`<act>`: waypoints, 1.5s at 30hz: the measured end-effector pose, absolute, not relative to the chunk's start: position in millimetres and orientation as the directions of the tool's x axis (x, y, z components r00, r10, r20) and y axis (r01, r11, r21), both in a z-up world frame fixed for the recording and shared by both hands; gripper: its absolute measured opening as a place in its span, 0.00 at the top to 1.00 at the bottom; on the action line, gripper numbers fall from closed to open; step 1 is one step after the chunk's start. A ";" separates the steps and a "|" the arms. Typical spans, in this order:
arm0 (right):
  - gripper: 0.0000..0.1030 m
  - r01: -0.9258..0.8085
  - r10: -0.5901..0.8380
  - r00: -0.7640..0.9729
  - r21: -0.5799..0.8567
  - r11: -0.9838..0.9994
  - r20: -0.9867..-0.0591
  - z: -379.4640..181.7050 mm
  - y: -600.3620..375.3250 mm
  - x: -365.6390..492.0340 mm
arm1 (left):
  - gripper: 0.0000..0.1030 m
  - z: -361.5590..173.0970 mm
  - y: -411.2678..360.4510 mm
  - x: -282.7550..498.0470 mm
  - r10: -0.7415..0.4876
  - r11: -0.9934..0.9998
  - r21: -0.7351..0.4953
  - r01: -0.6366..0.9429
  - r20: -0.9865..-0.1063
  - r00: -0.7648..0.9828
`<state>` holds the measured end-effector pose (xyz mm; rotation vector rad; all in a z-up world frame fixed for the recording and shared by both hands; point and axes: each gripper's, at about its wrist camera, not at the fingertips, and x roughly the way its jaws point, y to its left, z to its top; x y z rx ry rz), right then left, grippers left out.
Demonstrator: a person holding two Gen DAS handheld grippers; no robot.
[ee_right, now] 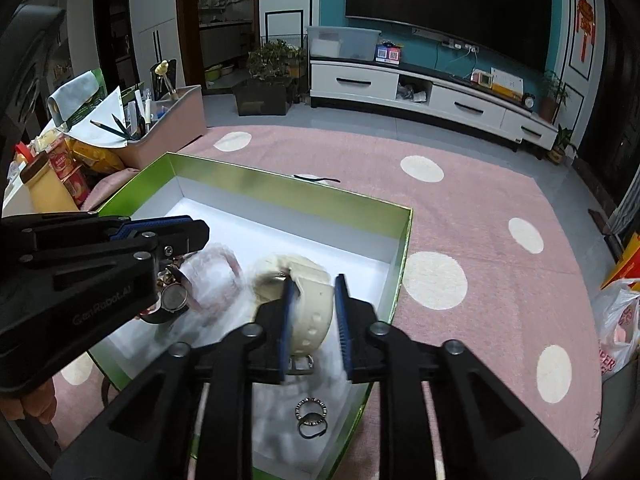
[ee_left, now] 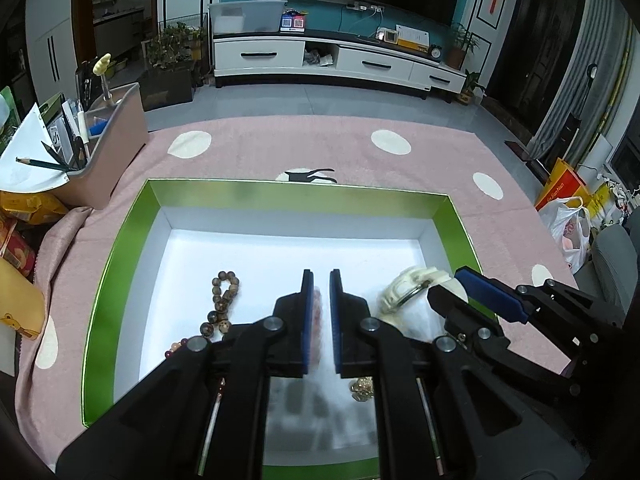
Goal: Organize jewelry
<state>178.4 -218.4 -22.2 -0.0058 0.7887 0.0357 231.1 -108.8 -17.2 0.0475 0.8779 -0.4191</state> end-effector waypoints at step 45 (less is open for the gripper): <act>0.32 -0.011 0.146 0.796 0.227 0.974 -0.587 18.2 -243.8 8.2 | 0.11 30.4 -48.7 86.7 -0.273 0.943 -0.051 0.329 -0.686 0.675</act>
